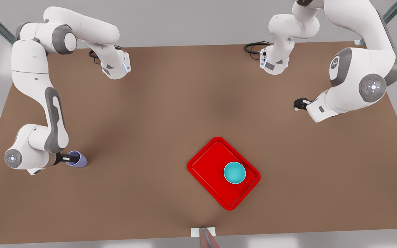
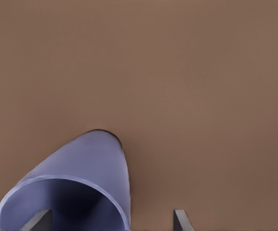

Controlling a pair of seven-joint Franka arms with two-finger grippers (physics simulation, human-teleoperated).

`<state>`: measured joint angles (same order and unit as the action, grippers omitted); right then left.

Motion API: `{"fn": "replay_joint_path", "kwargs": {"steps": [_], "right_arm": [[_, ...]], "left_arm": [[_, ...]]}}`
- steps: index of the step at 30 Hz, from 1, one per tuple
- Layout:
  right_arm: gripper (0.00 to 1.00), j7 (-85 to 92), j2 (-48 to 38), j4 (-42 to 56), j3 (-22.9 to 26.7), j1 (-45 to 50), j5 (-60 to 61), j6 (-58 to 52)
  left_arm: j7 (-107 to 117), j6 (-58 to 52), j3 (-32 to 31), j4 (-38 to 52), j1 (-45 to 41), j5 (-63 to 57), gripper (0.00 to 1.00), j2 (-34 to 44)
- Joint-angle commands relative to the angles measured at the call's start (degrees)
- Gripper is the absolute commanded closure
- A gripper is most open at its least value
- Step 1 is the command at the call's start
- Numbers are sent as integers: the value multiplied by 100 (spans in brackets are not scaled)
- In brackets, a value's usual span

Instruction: Place the bowl on the tray with the left arm and the cup on the tray with the right arm

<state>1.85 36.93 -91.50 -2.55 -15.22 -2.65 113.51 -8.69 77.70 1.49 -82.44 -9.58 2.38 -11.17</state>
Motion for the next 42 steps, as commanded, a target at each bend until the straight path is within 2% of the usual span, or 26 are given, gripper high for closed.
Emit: {"fn": "replay_joint_path", "kwargs": {"steps": [1,2,22,33,40,42], "right_arm": [[40,-1,33,1,0,1,2,13],[79,-9,24,1,9,19,-7,4],[79,-54,-160,53,-88,89,54,-5],[79,-1213,-398,264,-1468,107,72,-40],[79,-3428,-345,1248,-1547,1390,28,-1068],[79,-4070,-73,1784,-1538,1742,46,-1375]], "left_arm": [[-1,0,0,0,0,-1,0,0],[-1,0,0,0,0,-1,0,0],[-1,9,0,-1,0,8,0,-26],[26,0,0,-9,0,35,0,-52],[26,0,-9,-18,0,35,0,-131],[34,-9,-9,-9,0,35,0,-131]]}}
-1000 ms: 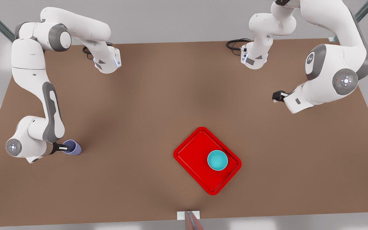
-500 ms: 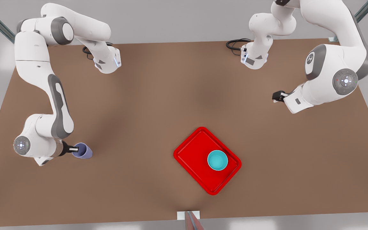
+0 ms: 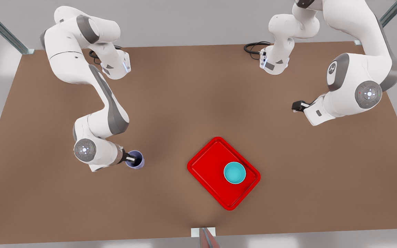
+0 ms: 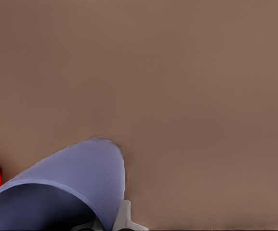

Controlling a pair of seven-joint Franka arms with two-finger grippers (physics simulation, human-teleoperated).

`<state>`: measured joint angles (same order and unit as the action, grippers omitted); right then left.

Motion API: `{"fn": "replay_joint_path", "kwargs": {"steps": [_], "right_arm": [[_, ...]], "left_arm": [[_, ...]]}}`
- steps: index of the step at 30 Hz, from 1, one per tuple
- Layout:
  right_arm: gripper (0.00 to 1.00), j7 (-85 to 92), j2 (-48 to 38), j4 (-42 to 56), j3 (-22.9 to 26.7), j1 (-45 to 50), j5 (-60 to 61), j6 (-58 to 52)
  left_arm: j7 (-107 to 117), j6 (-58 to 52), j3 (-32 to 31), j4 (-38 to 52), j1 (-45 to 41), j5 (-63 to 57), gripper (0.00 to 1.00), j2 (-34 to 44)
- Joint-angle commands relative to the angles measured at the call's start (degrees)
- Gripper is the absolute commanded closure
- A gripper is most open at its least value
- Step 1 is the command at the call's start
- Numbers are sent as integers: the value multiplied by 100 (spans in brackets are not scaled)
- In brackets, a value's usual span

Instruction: Place the bowl on the tray with the left arm and the cup on the tray with the right arm

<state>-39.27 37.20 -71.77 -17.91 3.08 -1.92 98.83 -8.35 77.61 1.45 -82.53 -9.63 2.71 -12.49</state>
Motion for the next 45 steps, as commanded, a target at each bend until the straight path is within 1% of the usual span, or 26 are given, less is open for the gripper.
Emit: {"fn": "replay_joint_path", "kwargs": {"steps": [1,5,7,8,10,13,15,19,26,28,30,31,44,45], "right_arm": [[79,-46,76,154,6,79,-37,-92],[79,-1197,770,1226,-11,711,130,-180],[79,-1338,1131,1605,-11,993,631,-4],[79,-1347,1219,1684,-11,1054,666,153],[79,-1347,1298,1728,-11,1125,930,628],[79,-1434,1395,1719,-11,1424,939,1014],[79,-1470,1457,1719,-143,1432,1071,1147],[79,-1461,1711,1719,-134,1714,1290,1692],[79,-1399,2028,1754,-64,1933,1247,1727],[79,-1391,2142,1763,200,2179,1194,1815],[79,-1399,2282,1825,200,2232,1088,1938],[79,-1399,2327,1842,279,2338,1097,2044],[79,-1399,2309,1745,323,2346,860,1912],[60,-1408,2300,1737,323,2346,842,1903]], "left_arm": [[0,0,-5,0,5,1,0,1],[9,0,-31,0,-4,1,0,1],[9,9,-31,-9,-4,1,0,-17],[9,9,-40,0,-4,1,0,-17],[0,44,-40,0,-4,-25,0,-17],[9,18,-40,-9,-4,-25,0,-26],[9,18,-40,-9,-4,-25,0,-26],[9,0,-40,-9,-4,-34,0,-17],[9,18,-40,-9,-4,-34,0,-34],[9,9,-40,-9,-4,-34,0,-35],[9,9,-40,-9,-4,-34,0,-35],[9,9,-40,-9,-4,-34,0,-35],[9,9,-40,-9,-4,-34,0,-52],[9,9,-40,-9,-4,-43,0,-43]]}}
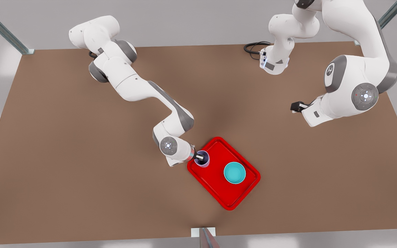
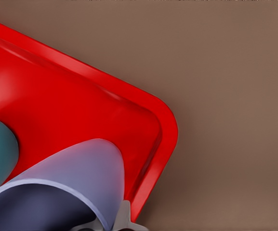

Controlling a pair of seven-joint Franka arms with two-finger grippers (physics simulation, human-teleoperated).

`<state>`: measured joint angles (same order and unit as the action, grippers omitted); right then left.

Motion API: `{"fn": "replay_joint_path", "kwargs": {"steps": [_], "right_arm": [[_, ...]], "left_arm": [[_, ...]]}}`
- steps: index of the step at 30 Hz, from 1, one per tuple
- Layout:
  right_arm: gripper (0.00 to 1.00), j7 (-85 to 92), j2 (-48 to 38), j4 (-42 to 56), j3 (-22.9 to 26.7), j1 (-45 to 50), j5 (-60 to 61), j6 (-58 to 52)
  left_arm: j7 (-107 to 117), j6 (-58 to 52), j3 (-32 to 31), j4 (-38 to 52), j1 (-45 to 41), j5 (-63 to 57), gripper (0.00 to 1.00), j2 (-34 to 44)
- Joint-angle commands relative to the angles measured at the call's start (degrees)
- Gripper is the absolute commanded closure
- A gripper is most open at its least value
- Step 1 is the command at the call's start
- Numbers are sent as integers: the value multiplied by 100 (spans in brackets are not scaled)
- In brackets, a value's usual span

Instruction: Place the bowl on the tray with the left arm and the cup on the tray with the right arm

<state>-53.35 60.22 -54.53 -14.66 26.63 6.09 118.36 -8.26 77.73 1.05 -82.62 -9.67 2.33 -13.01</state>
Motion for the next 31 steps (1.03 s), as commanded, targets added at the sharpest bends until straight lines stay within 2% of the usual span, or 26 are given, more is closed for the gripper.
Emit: {"fn": "replay_joint_path", "kwargs": {"steps": [1,3,7,9,12,17,19,21,22,24,26,28,29,30,31], "right_arm": [[10,-17,-1,-23,-2,0,-29,12],[6,-44,-1,-23,-2,0,-29,3],[5,-44,-1,-23,-2,0,-12,38],[0,-53,-37,-23,-37,0,14,29],[0,27,-89,-31,-247,-26,23,-32],[0,431,-229,-198,-257,-342,331,-50],[0,791,-731,-638,-107,-641,94,-366],[0,826,-1337,-638,192,-694,-926,-1191],[0,957,-1846,-664,201,-913,-1005,-1798],[0,2363,-2927,-1024,183,-1669,-1154,-2827],[0,3384,-5177,-3107,200,-2241,-1110,-2819],[0,4411,-5284,-3152,1149,-2346,-671,-2985],[0,4606,-5003,-2784,1326,-2373,-688,-3345],[0,4614,-4458,-2019,1325,-2443,-715,-3838],[0,4632,-4396,-1974,1326,-2513,-715,-3812]], "left_arm": [[0,5,0,0,0,5,0,0],[0,-3,0,0,0,-4,0,0],[0,-12,9,9,0,-4,0,18],[0,-12,0,9,0,-4,0,18],[0,-12,0,0,0,-4,0,9],[0,5,0,0,0,5,0,0],[0,14,0,0,0,5,0,0],[0,23,0,0,0,-4,0,0],[-44,32,0,44,0,5,0,-17],[9,-65,-70,299,0,-4,0,-237],[9,-65,-70,325,0,-4,0,-237],[9,-65,-70,325,0,-4,0,-237],[9,-65,-79,325,0,-13,0,-246],[9,-65,-70,325,0,-13,0,-246],[0,-65,-70,325,0,-13,0,-255]]}}
